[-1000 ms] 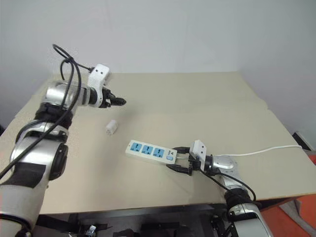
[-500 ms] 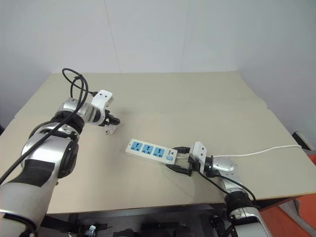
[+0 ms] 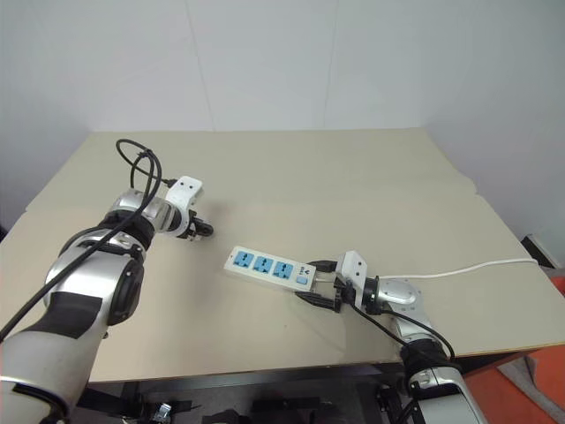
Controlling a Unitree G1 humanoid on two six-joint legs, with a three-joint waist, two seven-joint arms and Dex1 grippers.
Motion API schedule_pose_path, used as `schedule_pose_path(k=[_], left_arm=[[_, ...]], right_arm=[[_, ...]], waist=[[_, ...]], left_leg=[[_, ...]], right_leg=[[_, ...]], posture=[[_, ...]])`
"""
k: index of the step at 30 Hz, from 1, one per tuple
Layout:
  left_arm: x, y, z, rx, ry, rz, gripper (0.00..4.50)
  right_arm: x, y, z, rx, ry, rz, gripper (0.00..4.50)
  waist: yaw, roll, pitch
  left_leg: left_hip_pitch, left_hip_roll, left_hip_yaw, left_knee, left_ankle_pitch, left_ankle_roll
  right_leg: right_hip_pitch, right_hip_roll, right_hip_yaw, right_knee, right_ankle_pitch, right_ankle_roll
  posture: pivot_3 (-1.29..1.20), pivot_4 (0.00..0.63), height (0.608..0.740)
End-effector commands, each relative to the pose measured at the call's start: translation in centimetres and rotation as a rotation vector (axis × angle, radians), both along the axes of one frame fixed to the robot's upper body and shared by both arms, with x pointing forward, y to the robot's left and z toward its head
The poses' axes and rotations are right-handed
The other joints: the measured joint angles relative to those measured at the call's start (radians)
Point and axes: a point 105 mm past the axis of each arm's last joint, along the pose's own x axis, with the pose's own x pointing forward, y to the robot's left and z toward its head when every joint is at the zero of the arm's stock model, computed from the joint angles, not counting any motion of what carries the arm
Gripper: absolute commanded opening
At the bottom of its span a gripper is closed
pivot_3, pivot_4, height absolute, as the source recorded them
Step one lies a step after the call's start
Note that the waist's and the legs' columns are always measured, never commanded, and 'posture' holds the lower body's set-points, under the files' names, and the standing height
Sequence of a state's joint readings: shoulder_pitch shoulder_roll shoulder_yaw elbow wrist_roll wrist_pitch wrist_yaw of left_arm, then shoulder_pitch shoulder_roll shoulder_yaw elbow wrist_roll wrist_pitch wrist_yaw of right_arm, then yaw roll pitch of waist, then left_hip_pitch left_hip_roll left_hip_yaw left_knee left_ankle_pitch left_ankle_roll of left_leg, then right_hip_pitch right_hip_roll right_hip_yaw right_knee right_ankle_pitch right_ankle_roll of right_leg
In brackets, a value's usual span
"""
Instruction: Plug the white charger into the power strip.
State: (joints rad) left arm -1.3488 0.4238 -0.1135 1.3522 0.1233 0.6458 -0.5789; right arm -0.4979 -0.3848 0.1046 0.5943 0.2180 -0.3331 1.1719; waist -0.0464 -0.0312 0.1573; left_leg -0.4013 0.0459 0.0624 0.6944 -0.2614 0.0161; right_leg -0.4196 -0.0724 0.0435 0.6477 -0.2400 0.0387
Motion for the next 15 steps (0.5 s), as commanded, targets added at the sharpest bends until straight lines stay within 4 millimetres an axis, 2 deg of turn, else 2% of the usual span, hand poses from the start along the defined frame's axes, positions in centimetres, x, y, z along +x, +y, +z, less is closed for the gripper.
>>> schedule_pose_path(k=[1,4,10,12,15], left_arm=[[0.1,-0.1,0.1,-0.003,-0.005,-0.003,2.07],[0.0,-0.2,-0.2,0.007,0.006,-0.011,1.08],[0.0,-0.2,0.2,0.002,0.002,-0.01,1.08],[0.1,-0.3,1.0,-0.013,-0.01,-0.008,1.08],[0.2,-0.7,3.3,-0.061,-0.022,-0.022,1.08]], right_arm=[[0.1,-0.6,-1.8,-0.064,0.062,-0.049,3.42],[0.1,-0.8,-1.9,-0.068,0.064,-0.055,3.42],[0.2,-0.8,-1.8,-0.073,0.063,-0.055,3.42],[0.2,-0.8,-1.8,-0.074,0.063,-0.054,3.42],[0.2,-0.9,-1.8,-0.072,0.061,-0.06,3.42]], waist=[[0.0,0.0,0.0],[0.0,-0.001,-0.001],[0.0,-0.001,-0.001],[0.0,-0.001,-0.001],[0.0,-0.001,-0.001]], left_leg=[[0.0,0.0,0.0,0.0,0.0,0.0],[0.001,0.0,0.0,0.0,0.0,0.0],[0.002,0.0,0.0,0.0,0.0,-0.001],[0.002,0.0,0.0,0.0,0.0,-0.001],[0.002,0.0,0.0,0.0,0.0,-0.001]], right_leg=[[0.0,0.0,0.0,0.0,0.0,0.0],[0.001,0.0,0.0,0.0,0.0,0.0],[0.001,0.0,0.0,0.0,0.0,0.0],[0.001,0.0,0.0,0.0,0.0,0.0],[0.001,0.0,0.0,0.0,0.0,0.0]], posture=[[0.0,0.15,0.74],[0.0,0.15,0.74],[0.0,0.15,0.74],[0.0,0.15,0.74],[0.0,0.15,0.74]])
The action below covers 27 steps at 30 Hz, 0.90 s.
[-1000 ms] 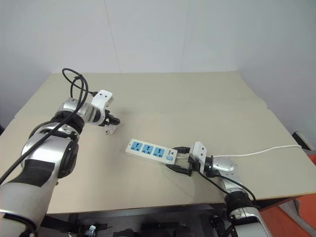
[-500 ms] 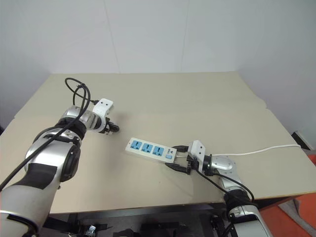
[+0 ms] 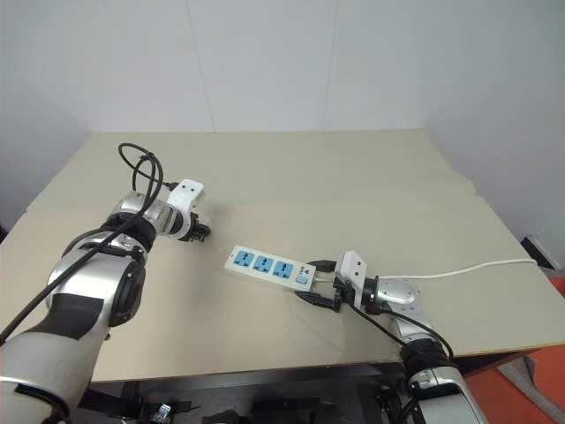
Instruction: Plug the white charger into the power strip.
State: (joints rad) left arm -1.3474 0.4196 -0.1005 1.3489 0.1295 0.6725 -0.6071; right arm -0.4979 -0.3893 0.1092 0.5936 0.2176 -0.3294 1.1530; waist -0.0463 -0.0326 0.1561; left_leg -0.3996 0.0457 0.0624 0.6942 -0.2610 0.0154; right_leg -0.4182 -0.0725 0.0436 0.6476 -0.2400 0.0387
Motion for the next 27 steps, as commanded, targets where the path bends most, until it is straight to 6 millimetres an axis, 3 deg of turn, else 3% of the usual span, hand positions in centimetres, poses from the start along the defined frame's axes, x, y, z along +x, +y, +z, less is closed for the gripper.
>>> schedule_pose_path(k=[1,6,8,15,19,27], left_arm=[[0.4,-0.4,4.4,-0.044,-0.046,-0.021,1.08],[-1.3,-0.5,6.3,-0.055,0.048,-0.055,1.08],[-2.9,-0.2,6.5,-0.057,0.07,-0.052,1.08],[-9.4,-0.6,3.5,-0.005,0.086,-0.089,1.08],[-10.7,-1.0,2.1,0.027,0.073,-0.129,1.08],[-11.2,-0.6,0.4,0.041,0.102,-0.1,1.08]], right_arm=[[0.0,-0.8,-1.8,-0.068,0.061,-0.046,3.42],[-0.4,-1.0,-2.2,-0.066,0.066,-0.056,3.42],[-0.6,-1.0,-2.5,-0.063,0.07,-0.061,3.42],[-0.9,-0.7,-2.8,-0.055,0.084,-0.058,3.42],[-0.7,-0.6,-2.7,-0.054,0.088,-0.051,3.42],[-0.7,-0.5,-2.7,-0.057,0.09,-0.036,3.42]], waist=[[0.0,0.0,0.0],[-0.001,0.0,0.0],[-0.003,0.0,0.0],[0.004,0.0,-0.001],[0.007,-0.002,-0.002],[0.005,-0.002,-0.002]], left_leg=[[0.0,0.0,0.0,0.0,0.0,0.0],[-0.001,0.0,-0.001,-0.001,0.0,0.0],[-0.002,0.0,-0.001,-0.001,0.0,0.0],[-0.001,0.002,-0.006,-0.002,0.001,-0.002],[0.002,0.001,-0.007,-0.002,0.001,-0.002],[0.014,0.0,-0.006,-0.008,0.0,-0.001]], right_leg=[[0.0,0.0,0.0,0.0,0.0,0.0],[0.0,0.0,0.0,0.0,0.0,0.0],[0.0,0.0,0.0,0.0,0.0,0.0],[-0.001,0.0,0.002,0.002,0.0,0.0],[0.001,-0.001,0.001,0.0,0.0,-0.001],[0.014,-0.001,0.002,-0.006,0.0,-0.001]], posture=[[0.0,0.15,0.74],[0.0,0.15,0.74],[0.0,0.15,0.74],[0.0,0.15,0.74],[0.0,0.15,0.74],[0.0,0.15,0.74]])
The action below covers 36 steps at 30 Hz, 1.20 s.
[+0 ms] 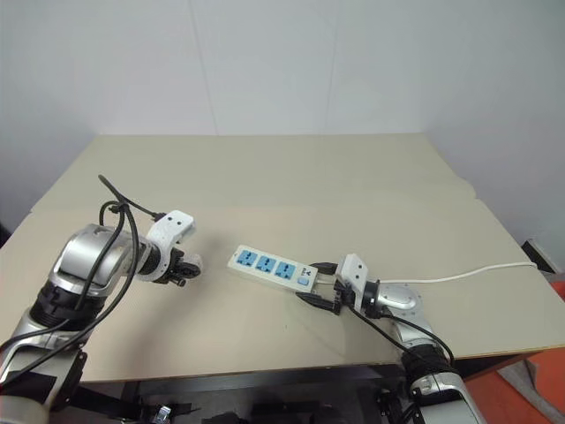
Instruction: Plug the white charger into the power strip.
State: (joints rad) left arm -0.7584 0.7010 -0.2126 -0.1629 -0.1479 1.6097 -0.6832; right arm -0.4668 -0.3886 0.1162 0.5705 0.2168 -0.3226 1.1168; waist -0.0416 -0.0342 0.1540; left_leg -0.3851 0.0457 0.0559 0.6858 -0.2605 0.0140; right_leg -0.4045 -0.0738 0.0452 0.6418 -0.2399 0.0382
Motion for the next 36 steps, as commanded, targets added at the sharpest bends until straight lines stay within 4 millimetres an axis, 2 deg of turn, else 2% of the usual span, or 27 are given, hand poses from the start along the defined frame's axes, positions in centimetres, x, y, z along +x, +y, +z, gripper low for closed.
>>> schedule_pose_path(k=[1,8,17,19,27,30,36], left_arm=[[-0.2,0.1,0.2,-0.001,-0.018,0.001,1.08],[-0.4,0.3,-1.5,0.026,0.017,0.02,1.08],[-0.3,-0.1,-0.8,0.027,-0.013,-0.017,4.02],[-0.3,-0.1,-0.5,0.028,-0.018,-0.025,4.48],[1.0,-0.8,2.4,-0.037,-0.024,-0.015,4.48],[1.6,-0.4,2.3,0.007,0.022,0.002,4.48],[2.0,-1.0,2.4,0.005,0.121,-0.026,4.48]], right_arm=[[-0.4,-0.4,-2.1,-0.061,0.08,-0.008,3.42],[-0.7,-1.0,-2.3,-0.07,0.08,-0.023,3.42],[-0.6,-1.4,-2.2,-0.074,0.079,-0.036,3.42],[-0.6,-1.4,-2.2,-0.074,0.079,-0.036,3.42],[-0.3,-1.3,-2.2,-0.076,0.081,-0.034,3.42],[-0.1,-1.3,-2.2,-0.078,0.083,-0.038,3.42],[-0.1,-1.2,-2.4,-0.068,0.084,-0.051,3.42]], waist=[[0.0,0.0,0.0],[0.002,0.0,0.0],[0.004,0.0,0.0],[0.004,0.0,0.0],[0.005,-0.001,0.0],[0.003,-0.001,0.0],[0.002,-0.001,0.0]], left_leg=[[0.0,0.0,0.0,0.0,0.0,0.0],[0.001,0.0,0.0,0.0,0.0,0.0],[0.001,-0.001,0.0,0.0,0.0,0.0],[0.001,-0.001,0.0,0.0,0.0,0.0],[0.001,-0.002,0.0,0.0,0.0,0.0],[0.001,-0.002,0.0,-0.001,0.0,0.0],[0.001,-0.002,0.003,-0.001,0.001,-0.001]], right_leg=[[0.0,0.0,0.0,0.0,0.0,0.0],[0.0,-0.001,0.0,0.0,0.0,0.0],[0.001,-0.002,0.0,-0.001,0.0,0.0],[0.001,-0.002,0.0,-0.001,0.0,0.0],[0.001,-0.002,0.0,-0.001,0.0,0.0],[0.001,-0.001,0.0,-0.001,0.0,0.0],[0.001,-0.001,0.0,-0.001,0.0,0.0]], posture=[[0.0,0.15,0.74],[0.0,0.15,0.74],[0.0,0.15,0.74],[0.0,0.15,0.74],[0.0,0.15,0.74],[0.0,0.15,0.74],[0.0,0.15,0.74]])
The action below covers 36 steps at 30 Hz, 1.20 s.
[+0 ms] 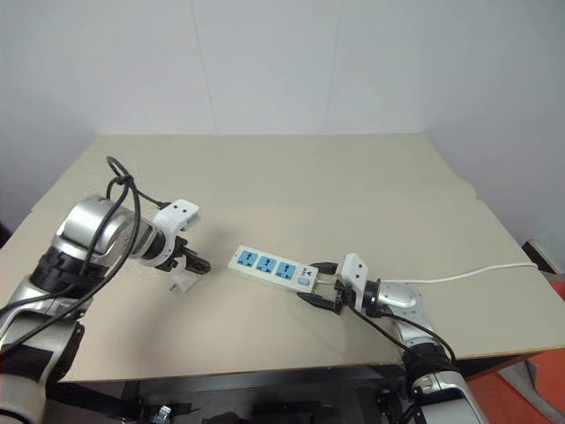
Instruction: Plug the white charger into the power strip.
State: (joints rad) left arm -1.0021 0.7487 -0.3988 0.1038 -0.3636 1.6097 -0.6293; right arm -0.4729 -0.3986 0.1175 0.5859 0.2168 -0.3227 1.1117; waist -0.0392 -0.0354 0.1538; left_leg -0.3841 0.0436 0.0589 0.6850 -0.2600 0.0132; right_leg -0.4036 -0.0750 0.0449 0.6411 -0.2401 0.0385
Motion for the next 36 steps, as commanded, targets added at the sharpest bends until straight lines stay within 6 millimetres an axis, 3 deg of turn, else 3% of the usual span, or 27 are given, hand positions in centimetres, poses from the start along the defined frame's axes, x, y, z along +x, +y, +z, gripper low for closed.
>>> schedule_pose_path(k=[1,9,31,36], left_arm=[[0.7,-0.2,1.1,-0.001,0.003,-0.011,4.48],[2.2,-0.6,1.6,0.016,0.032,-0.029,4.48],[1.2,-0.6,-0.6,0.048,0.137,-0.073,4.48],[1.3,-0.3,-1.5,0.058,0.152,-0.06,3.24]], right_arm=[[-0.3,-0.8,-2.4,-0.056,0.08,-0.041,3.42],[-0.6,-0.9,-2.8,-0.056,0.083,-0.056,3.42],[0.0,-0.6,-2.7,-0.051,0.075,-0.078,3.42],[0.0,-0.6,-2.7,-0.051,0.075,-0.079,3.42]], waist=[[0.0,0.0,0.0],[-0.001,0.0,0.0],[-0.004,0.0,0.0],[-0.004,0.0,0.0]], left_leg=[[0.0,0.0,0.0,0.0,0.0,0.0],[0.0,0.0,0.002,0.0,0.0,0.0],[0.0,0.0,0.001,0.0,0.0,0.0],[0.0,0.0,0.001,0.0,0.0,0.0]], right_leg=[[0.0,0.0,0.0,0.0,0.0,0.0],[0.0,0.001,0.0,0.0,0.0,0.0],[0.0,0.001,0.0,0.0,-0.001,0.001],[0.0,0.001,0.0,0.0,-0.001,0.001]], posture=[[0.0,0.15,0.74],[0.0,0.15,0.74],[0.0,0.15,0.74],[0.0,0.15,0.74]])
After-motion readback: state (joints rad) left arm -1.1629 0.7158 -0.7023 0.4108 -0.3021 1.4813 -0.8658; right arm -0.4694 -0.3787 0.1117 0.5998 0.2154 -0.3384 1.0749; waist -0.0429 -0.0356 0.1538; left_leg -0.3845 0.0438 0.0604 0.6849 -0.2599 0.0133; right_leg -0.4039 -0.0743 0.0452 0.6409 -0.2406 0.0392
